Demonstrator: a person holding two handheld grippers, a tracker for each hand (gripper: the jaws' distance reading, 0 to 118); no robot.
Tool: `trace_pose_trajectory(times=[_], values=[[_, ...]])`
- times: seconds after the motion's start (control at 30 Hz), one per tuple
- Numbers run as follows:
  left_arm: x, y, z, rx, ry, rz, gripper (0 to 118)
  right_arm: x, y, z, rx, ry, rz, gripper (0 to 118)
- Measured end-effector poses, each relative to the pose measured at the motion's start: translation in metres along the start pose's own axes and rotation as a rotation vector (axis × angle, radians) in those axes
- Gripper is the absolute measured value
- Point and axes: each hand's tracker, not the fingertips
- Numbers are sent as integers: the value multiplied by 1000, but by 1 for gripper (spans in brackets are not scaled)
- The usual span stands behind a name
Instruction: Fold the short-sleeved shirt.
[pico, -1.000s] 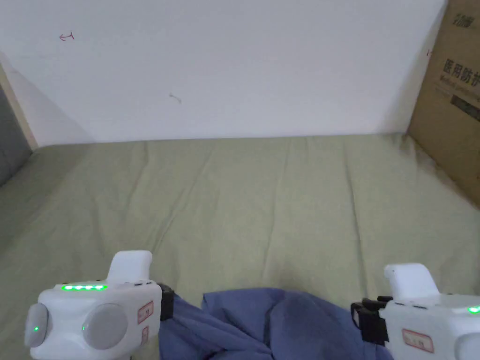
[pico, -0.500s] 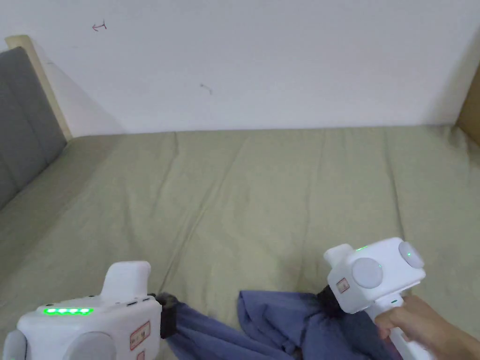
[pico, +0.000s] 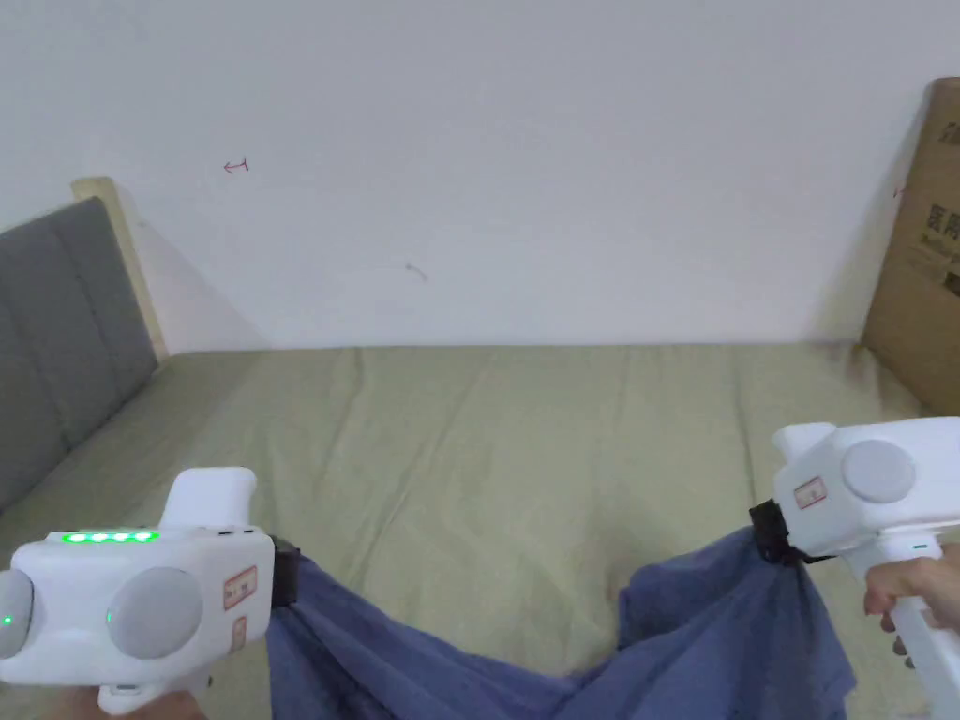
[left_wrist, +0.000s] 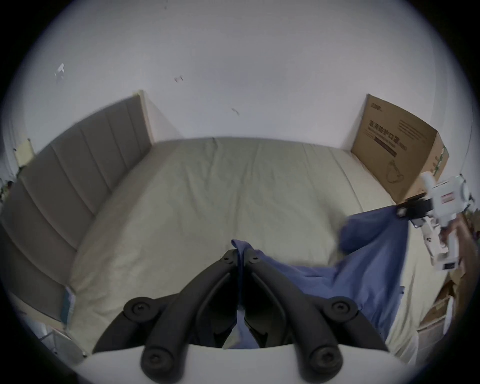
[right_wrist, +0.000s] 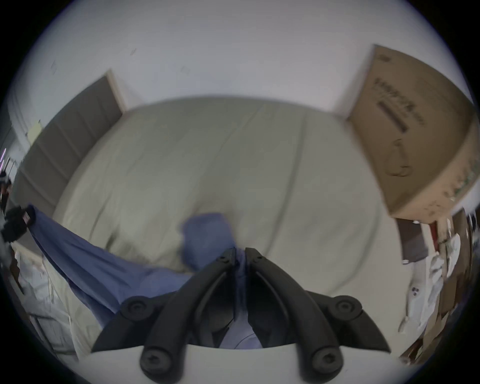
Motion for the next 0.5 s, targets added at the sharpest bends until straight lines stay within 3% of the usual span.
trace_pose_trajectory(times=[0.13, 0.23, 0.33, 0.5], values=[[-14, 30, 28, 51, 93, -32, 2, 51, 13, 95, 143, -36, -137, 7], [-22, 47, 52, 100, 88, -22, 2, 81, 14, 150, 216, -12, -213, 7], [-24, 60, 72, 137, 63, 7, 2, 97, 12, 186, 266, 83, -309, 7], [-7, 80, 91, 189, 111, -53, 2, 84, 19, 207, 290, 63, -273, 7]])
